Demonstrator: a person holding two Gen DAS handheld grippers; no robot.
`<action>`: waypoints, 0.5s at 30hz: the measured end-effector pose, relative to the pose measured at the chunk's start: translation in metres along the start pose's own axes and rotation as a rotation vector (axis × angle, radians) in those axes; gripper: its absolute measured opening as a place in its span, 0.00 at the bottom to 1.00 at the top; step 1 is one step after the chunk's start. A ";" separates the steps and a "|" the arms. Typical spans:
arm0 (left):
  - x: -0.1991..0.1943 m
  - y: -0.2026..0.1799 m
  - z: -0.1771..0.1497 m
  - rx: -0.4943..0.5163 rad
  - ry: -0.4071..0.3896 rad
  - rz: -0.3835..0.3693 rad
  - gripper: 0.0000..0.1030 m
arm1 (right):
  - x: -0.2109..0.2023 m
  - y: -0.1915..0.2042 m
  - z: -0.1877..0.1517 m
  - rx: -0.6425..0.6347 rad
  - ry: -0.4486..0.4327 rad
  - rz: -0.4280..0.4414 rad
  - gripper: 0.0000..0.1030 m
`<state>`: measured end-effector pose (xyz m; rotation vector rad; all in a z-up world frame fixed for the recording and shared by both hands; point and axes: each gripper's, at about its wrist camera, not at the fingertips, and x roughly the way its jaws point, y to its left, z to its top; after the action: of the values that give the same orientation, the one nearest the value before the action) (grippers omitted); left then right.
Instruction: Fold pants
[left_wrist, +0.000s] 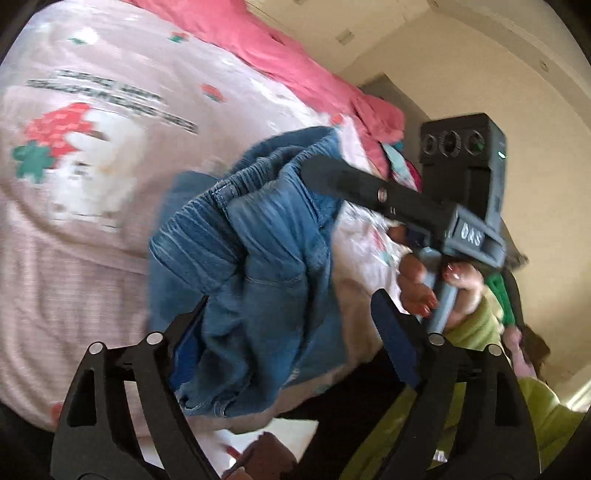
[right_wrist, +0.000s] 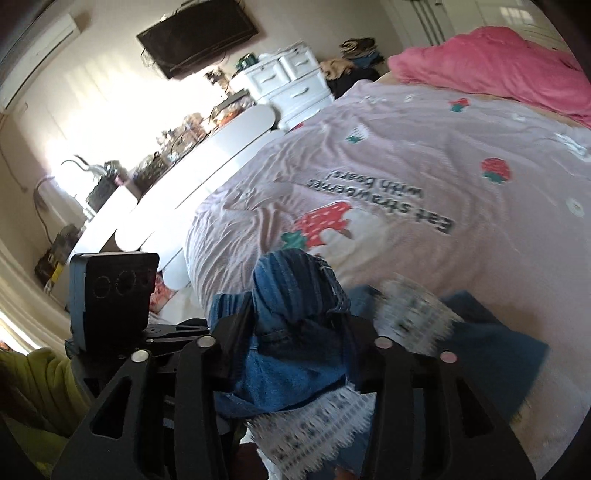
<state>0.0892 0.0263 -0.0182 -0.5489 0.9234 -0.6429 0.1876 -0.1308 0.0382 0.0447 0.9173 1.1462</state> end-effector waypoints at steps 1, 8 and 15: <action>0.007 -0.004 -0.002 0.018 0.022 -0.010 0.74 | -0.007 -0.005 -0.005 0.011 -0.018 -0.004 0.54; 0.021 -0.027 -0.017 0.123 0.096 0.055 0.75 | -0.059 -0.057 -0.050 0.175 -0.119 -0.074 0.59; 0.033 -0.020 -0.015 0.269 0.111 0.432 0.76 | -0.050 -0.053 -0.074 0.142 -0.081 -0.185 0.59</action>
<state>0.0857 -0.0131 -0.0305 -0.0668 1.0012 -0.3976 0.1746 -0.2246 -0.0047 0.1189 0.9098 0.9007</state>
